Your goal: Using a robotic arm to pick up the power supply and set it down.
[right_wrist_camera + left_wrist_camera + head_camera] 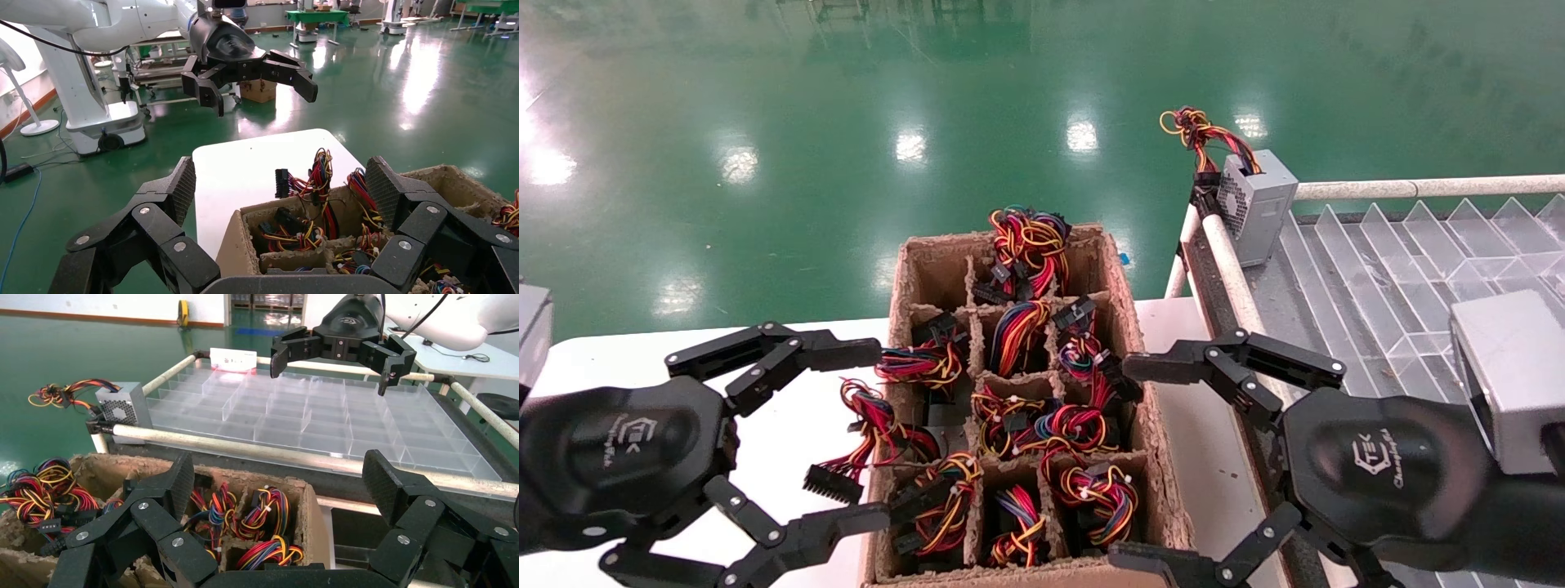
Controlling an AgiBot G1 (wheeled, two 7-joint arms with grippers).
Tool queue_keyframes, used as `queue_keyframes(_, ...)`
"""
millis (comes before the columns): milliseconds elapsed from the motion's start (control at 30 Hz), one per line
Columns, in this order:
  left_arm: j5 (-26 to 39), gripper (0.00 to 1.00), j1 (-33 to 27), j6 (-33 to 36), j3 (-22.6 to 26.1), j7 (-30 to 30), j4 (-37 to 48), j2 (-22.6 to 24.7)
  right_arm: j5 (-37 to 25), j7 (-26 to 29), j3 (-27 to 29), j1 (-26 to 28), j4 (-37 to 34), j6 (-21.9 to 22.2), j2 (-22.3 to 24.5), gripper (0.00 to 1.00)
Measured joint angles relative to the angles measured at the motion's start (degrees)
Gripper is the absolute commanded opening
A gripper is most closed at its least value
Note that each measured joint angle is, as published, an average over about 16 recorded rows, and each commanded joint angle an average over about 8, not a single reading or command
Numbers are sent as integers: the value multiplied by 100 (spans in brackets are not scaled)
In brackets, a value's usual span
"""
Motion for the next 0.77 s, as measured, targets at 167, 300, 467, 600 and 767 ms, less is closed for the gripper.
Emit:
queue_keyframes(167,0,100,0,0,0,0,0,0,-1,1,-2,2,-1,2,0,100)
queue_keyframes(300,0,100,0,0,0,0,0,0,-1,1,-4,3,-1,3,0,100)
queue_keyframes(467,0,100,0,0,0,0,0,0,-1,1,-5,4,-1,5,0,100)
queue_keyframes(600,0,100,0,0,0,0,0,0,-1,1,-5,4,-1,6,0,100)
queue_keyframes(767,0,100,0,0,0,0,0,0,-1,1,-5,5,-1,6,0,100)
